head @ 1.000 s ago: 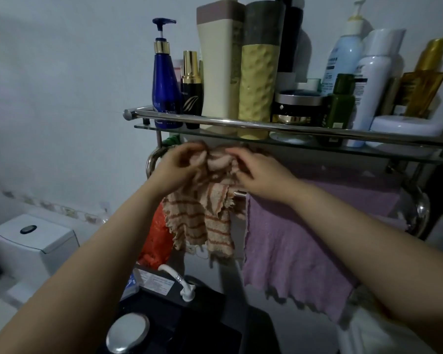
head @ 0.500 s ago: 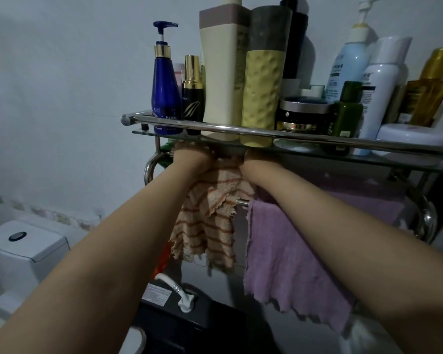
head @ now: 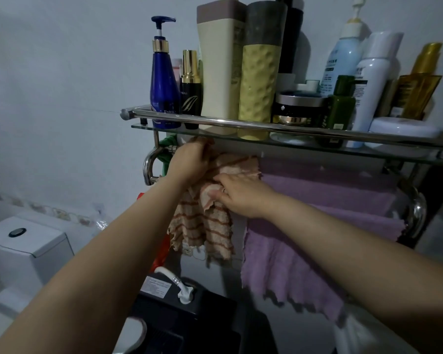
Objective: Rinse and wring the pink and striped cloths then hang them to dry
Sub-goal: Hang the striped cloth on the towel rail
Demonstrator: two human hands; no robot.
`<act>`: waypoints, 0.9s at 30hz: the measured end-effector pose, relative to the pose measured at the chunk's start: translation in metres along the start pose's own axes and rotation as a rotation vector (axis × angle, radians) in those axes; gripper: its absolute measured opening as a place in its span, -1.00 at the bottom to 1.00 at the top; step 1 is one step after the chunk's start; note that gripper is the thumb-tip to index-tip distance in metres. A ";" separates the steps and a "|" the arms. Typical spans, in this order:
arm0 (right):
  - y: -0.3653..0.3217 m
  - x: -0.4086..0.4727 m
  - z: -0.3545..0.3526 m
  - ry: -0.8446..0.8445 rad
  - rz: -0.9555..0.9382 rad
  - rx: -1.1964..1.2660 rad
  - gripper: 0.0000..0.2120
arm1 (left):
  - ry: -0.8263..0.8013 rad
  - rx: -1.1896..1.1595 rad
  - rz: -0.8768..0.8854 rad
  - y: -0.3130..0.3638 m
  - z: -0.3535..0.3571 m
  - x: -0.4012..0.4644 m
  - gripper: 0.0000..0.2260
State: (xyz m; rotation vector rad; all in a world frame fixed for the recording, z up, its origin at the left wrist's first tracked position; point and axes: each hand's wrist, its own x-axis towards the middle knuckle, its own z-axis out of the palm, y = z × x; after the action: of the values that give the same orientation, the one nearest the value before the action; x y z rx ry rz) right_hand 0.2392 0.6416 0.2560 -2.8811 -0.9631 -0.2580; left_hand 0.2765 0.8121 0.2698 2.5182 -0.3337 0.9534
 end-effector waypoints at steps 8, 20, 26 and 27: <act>-0.003 0.051 -0.007 -0.193 0.155 0.413 -0.51 | 0.003 -0.117 -0.058 0.005 -0.010 -0.015 -0.79; -0.017 0.041 -0.012 -0.068 0.125 0.268 -0.52 | 0.035 -0.258 -0.238 -0.021 -0.015 -0.023 -0.86; 0.010 -0.002 -0.019 0.345 0.048 -0.278 -0.68 | -0.184 0.000 -0.347 -0.028 -0.016 -0.035 -0.76; 0.017 -0.003 -0.020 0.303 0.076 -0.278 -0.67 | -0.251 -0.091 -0.371 -0.028 -0.014 -0.034 -0.75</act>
State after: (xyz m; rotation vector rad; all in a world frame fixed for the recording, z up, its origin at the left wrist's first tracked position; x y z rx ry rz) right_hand 0.2446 0.6232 0.2745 -2.9842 -0.8170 -0.8558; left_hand 0.2532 0.8459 0.2477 2.4961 0.0213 0.4715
